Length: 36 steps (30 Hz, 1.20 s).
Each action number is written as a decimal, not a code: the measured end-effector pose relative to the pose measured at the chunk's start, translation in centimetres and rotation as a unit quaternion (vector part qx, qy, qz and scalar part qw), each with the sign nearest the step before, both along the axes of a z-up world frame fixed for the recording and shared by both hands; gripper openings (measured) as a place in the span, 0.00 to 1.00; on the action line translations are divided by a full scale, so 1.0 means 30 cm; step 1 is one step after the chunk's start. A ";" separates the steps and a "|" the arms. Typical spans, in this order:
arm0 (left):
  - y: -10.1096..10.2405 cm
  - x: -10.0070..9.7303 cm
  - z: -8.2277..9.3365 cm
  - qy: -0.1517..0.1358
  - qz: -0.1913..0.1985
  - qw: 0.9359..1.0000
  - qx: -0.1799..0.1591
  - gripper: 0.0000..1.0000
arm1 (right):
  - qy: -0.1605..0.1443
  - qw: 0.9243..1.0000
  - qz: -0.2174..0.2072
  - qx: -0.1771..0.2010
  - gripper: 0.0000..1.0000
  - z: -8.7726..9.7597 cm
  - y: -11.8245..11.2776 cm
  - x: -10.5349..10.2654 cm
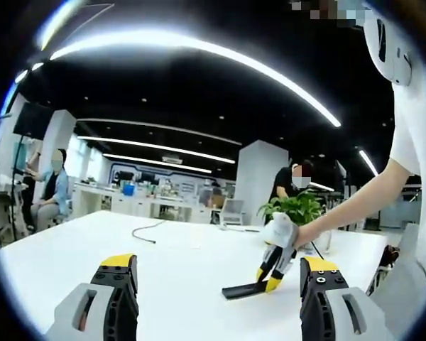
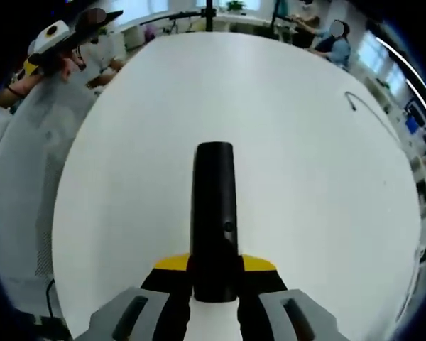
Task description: Press the specified remote control buttons in sequence, fully releasing each button before pressing the next.
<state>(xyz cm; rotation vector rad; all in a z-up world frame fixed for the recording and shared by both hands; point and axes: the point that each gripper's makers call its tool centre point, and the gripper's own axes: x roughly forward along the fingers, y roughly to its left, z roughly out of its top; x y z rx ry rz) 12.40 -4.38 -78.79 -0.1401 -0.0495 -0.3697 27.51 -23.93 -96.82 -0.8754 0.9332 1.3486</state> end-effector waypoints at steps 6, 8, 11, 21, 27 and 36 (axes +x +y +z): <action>0.003 0.004 -0.009 0.006 0.003 1.000 0.003 0.99 | 0.060 0.974 -0.147 0.160 0.44 0.034 0.024 -0.042; 0.002 0.005 -0.011 0.007 0.003 1.000 0.004 0.98 | 0.061 0.955 -0.203 0.208 0.52 0.050 0.008 -0.055; -0.001 0.006 -0.014 0.010 0.002 1.000 0.005 0.98 | 0.057 0.931 -0.256 0.255 0.64 0.074 -0.012 -0.061; -0.004 0.006 -0.022 0.014 0.001 1.000 0.009 0.98 | -0.044 0.861 -0.370 0.348 0.99 0.219 -0.108 -0.074; -0.004 0.003 -0.020 0.012 0.001 1.000 0.009 0.98 | -0.087 0.821 -0.401 0.397 0.99 0.346 -0.150 -0.106; 0.001 -0.002 -0.008 0.003 0.002 1.000 0.003 0.99 | -0.151 0.793 -0.403 0.431 0.99 0.505 -0.180 -0.240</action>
